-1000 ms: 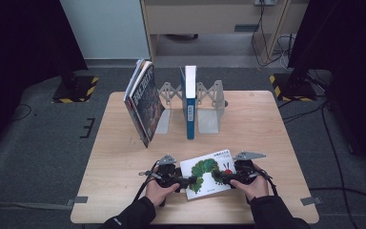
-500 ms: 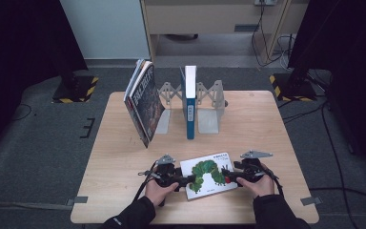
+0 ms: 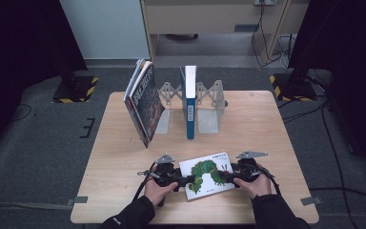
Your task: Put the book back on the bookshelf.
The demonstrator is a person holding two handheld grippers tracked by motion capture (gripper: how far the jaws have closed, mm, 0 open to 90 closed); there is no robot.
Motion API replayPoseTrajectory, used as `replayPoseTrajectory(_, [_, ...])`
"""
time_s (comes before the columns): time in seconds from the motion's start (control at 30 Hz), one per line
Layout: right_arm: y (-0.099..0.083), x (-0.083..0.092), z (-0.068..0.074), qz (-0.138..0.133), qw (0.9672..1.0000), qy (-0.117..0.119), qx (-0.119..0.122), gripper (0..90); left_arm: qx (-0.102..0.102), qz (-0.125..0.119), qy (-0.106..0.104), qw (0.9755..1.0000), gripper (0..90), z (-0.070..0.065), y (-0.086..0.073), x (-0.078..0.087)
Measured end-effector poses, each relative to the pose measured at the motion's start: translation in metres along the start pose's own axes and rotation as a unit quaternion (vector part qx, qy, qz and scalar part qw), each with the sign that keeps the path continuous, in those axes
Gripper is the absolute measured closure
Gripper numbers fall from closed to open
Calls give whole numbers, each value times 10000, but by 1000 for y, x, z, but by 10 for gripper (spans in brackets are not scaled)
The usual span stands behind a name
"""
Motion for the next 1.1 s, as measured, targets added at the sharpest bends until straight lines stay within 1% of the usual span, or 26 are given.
replayPoseTrajectory(0.1, [2, 0, 2, -47, 9999, 54, 87, 346, 16, 33, -137, 9999, 322, -3, -1, -1])
replayPoseTrajectory(0.13, [2, 0, 3, -34, 9999, 84, 92, 351, 33, 49, -169, 9998, 322, -5, -1, -1])
replayPoseTrajectory(0.17, [3, 0, 4, -62, 9998, 96, 153, 353, 20, 64, -183, 9998, 323, -6, -1, -1])
replayPoseTrajectory(0.2, [3, 0, 5, -61, 9998, 114, 121, 361, 4, 41, -275, 9996, 332, -9, -1, -1])
replayPoseTrajectory(0.23, [4, 0, 6, -118, 9997, 176, 138, 380, 27, 42, -316, 9995, 358, -11, 0, -1])
replayPoseTrajectory(0.27, [5, 1, 8, -148, 9995, 251, 111, 374, -34, 27, -273, 9996, 360, -13, 0, 0])
replayPoseTrajectory(0.3, [6, 1, 8, -156, 9995, 224, 148, 378, -61, 30, -270, 9996, 361, -13, 1, 0])
replayPoseTrajectory(0.47, [8, 4, 10, -254, 9992, 280, 122, 382, -72, -13, -319, 9995, 409, -15, 3, 4])
replayPoseTrajectory(0.5, [9, 4, 9, -282, 9990, 299, 152, 384, -48, -35, -348, 9994, 425, -16, 5, 6])
replayPoseTrajectory(0.53, [9, 5, 10, -302, 9990, 305, 119, 387, -57, -71, -379, 9992, 446, -17, 6, 7])
replayPoseTrajectory(0.6, [12, 7, 10, -415, 9984, 336, 169, 392, -77, -92, -434, 9990, 492, -20, 9, 10])
replayPoseTrajectory(0.63, [14, 8, 10, -468, 9981, 370, 147, 395, -111, -108, -471, 9988, 518, -21, 11, 12])
replayPoseTrajectory(0.67, [15, 10, 11, -525, 9975, 456, 101, 398, -145, -123, -473, 9987, 534, -22, 13, 13])
replayPoseTrajectory(0.7, [17, 10, 11, -572, 9972, 478, 95, 399, -170, -125, -464, 9987, 546, -23, 13, 14])
replayPoseTrajectory(0.87, [18, 13, 12, -621, 9966, 526, 108, 398, -140, -117, -574, 9982, 591, -27, 15, 17])
replayPoseTrajectory(0.97, [19, 14, 13, -711, 9957, 583, 75, 388, -148, -152, -619, 9979, 639, -30, 20, 21])
replayPoseTrajectory(1.03, [22, 15, 14, -817, 9947, 625, 79, 387, -246, -209, -608, 9976, 676, -32, 25, 25])
replayPoseTrajectory(1.1, [26, 17, 15, -945, 9933, 658, 91, 381, -395, -260, -566, 9973, 710, -34, 30, 28])
Point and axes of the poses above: each handheld gripper's, and its own axes: x roughly backward along the jaws, y roughly out of its top, z roughly to its left, the point moved 8 cm from there along -x, roughly forward along the jaws, and after that the axes turned 8 degrees about -x, right-handed, at the moved point
